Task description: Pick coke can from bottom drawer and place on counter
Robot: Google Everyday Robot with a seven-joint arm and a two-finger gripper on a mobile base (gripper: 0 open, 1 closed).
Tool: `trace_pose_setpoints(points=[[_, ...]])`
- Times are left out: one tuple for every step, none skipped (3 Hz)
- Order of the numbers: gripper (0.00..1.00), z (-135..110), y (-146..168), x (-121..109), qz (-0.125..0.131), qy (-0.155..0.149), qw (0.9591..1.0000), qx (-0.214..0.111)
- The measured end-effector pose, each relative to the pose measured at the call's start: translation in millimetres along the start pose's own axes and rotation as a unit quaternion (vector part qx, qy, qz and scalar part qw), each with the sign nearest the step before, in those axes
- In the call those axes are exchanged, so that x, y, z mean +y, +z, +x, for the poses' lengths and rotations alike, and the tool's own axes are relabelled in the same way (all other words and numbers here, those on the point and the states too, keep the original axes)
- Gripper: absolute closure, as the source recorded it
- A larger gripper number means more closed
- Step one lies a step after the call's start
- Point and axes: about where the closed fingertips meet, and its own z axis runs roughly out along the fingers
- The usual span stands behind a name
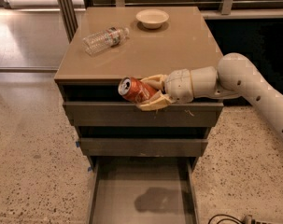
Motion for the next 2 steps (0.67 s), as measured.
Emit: trace_pose_setpoints(points=[[1.0, 0.0, 0.0, 0.0, 0.0, 0.0, 1.0, 0.0], [1.0, -8.1, -1.1, -5.9, -0.006, -0.01, 0.9999, 0.002]])
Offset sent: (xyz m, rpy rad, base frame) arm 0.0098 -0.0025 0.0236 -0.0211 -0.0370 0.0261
